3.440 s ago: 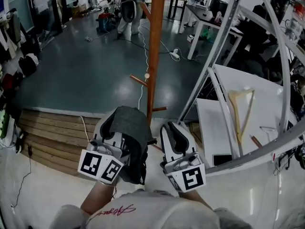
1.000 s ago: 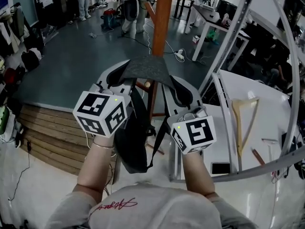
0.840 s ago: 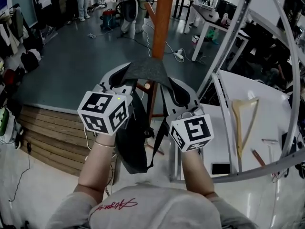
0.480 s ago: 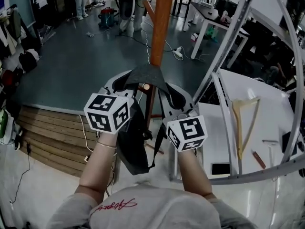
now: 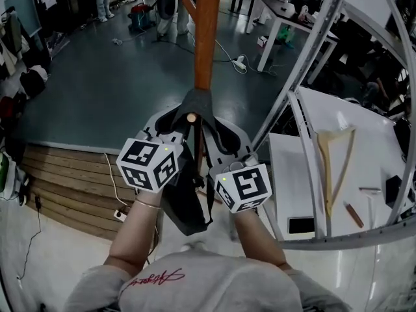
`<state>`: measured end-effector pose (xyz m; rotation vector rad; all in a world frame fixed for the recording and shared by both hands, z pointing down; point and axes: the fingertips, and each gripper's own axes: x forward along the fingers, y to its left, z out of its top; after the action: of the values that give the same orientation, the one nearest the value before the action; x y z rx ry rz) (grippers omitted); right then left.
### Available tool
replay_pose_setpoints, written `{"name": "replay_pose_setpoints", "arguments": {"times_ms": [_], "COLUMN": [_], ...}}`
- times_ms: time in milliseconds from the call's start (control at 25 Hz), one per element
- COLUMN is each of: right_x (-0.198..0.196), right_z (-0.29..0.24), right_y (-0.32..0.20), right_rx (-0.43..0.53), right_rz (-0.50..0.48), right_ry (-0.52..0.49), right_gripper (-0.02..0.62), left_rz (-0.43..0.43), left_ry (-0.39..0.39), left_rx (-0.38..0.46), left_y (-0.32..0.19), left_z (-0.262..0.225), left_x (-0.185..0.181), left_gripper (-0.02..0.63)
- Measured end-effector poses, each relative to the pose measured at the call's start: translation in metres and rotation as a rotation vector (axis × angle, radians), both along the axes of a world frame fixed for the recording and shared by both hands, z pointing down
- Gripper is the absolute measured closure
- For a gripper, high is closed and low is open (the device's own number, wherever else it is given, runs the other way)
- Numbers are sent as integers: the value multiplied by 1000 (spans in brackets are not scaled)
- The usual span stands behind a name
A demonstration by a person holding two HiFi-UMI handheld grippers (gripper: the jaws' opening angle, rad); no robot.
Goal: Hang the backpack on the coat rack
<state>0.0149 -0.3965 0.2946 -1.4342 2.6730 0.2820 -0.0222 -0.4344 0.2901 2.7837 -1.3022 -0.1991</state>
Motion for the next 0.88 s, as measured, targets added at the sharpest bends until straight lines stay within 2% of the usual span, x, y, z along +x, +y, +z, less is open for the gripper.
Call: {"name": "replay_pose_setpoints", "arguments": {"times_ms": [320, 440, 640, 880], "right_x": [-10, -10, -3, -2], "right_z": [6, 7, 5, 6], "right_y": [14, 15, 17, 23], "right_rx": [45, 58, 89, 93], "right_rz": [1, 17, 59, 61], "right_ry": [-55, -49, -19, -7], "right_gripper": [548, 548, 514, 506], "left_rz": [-4, -33, -108, -168], "left_ry": [71, 85, 36, -34], "left_rx": [65, 95, 145, 209], "left_y": [20, 23, 29, 44], "left_z": [9, 10, 13, 9], "left_x": [5, 2, -3, -8], "left_gripper": [567, 533, 522, 522]}}
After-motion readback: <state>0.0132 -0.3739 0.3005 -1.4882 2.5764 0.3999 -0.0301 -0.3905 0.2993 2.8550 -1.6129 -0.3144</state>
